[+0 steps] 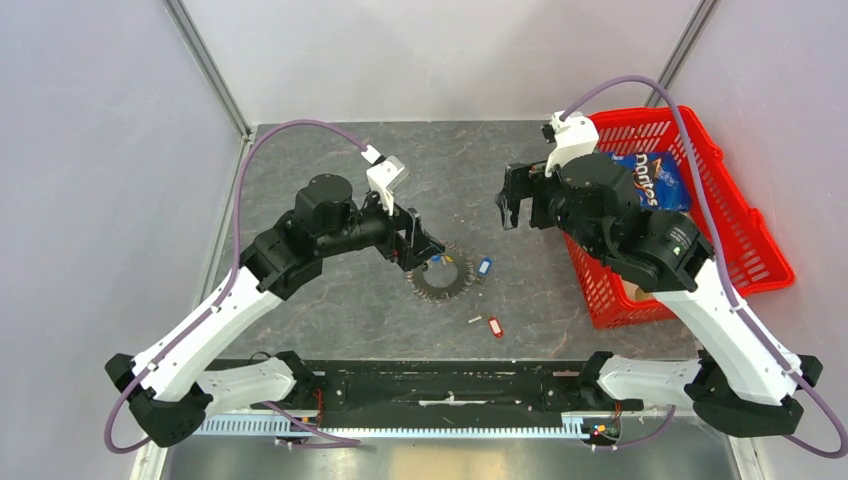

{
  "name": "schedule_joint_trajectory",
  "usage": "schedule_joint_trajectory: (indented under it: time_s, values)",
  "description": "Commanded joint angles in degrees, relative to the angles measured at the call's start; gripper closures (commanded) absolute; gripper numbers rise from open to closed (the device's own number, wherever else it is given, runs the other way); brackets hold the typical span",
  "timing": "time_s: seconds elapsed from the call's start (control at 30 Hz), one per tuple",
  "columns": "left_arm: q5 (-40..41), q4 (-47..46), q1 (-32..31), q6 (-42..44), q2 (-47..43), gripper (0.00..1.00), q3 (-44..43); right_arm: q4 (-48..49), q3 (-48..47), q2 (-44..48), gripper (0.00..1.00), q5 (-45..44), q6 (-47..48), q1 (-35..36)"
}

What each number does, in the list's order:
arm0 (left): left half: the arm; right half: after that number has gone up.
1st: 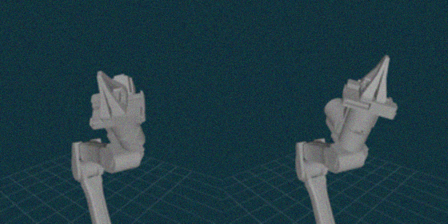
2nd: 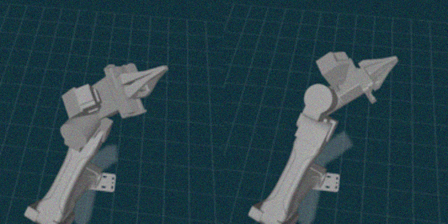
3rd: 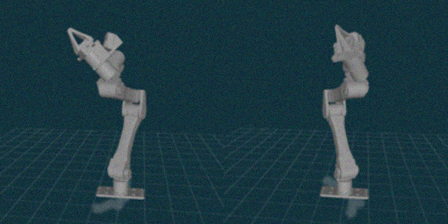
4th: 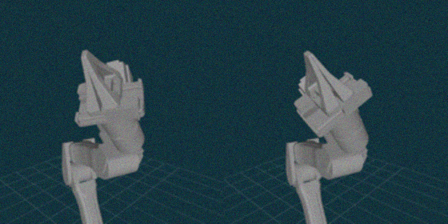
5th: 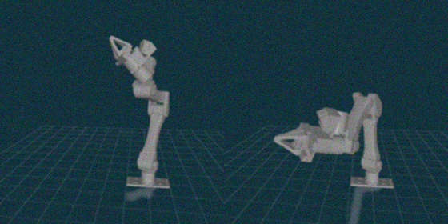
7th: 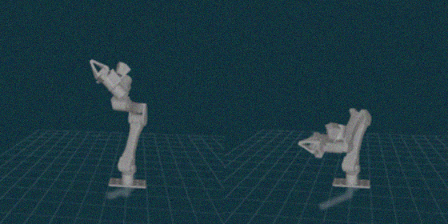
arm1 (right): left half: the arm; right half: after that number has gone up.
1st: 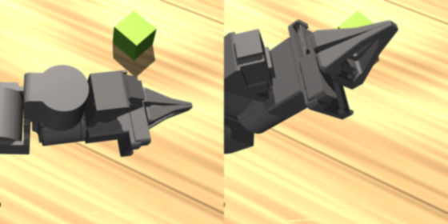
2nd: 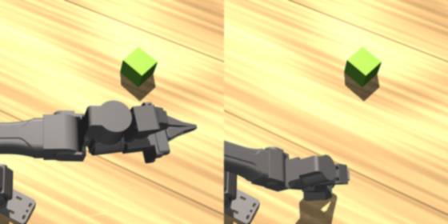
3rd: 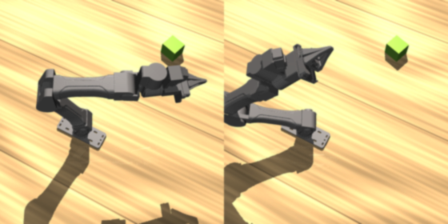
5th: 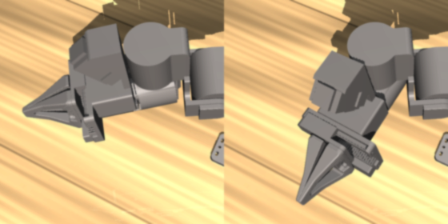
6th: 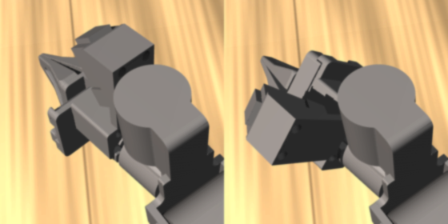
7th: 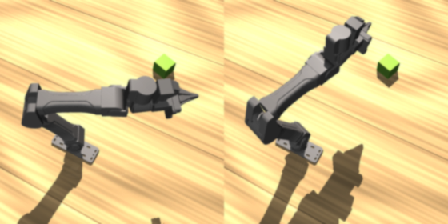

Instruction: Put the keys on the keyring

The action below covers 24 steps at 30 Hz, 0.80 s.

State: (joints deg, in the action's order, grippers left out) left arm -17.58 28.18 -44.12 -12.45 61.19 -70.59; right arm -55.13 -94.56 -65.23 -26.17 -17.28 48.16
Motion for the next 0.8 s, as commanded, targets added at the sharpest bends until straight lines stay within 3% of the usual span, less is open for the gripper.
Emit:
schedule_joint_trajectory:
  time_s: [0.0,0.3,0.53,0.77]
  values:
    - [2.34,-2.04,-0.14,-0.01,-0.92,0.09,0.54,2.04,-1.21,-0.21,0.01,-1.14,0.39,0.2]
    - [4.58,-3.57,-0.12,-2.16,0.33,0.09,4.96,-1.58,3.77,-1.3,0.01,-1.91,0.19,0.18]
    - [9.37,-7.11,-0.18,-7.84,-1.97,0.1,12.5,-1.18,10.25,-3.29,0.03,8.23,0.52,0.48]
    - [14.12,-7.88,-0.18,-11.45,-3.16,0.13,18.71,3.11,18.68,-5.07,0.07,11.28,-1.45,2.17]
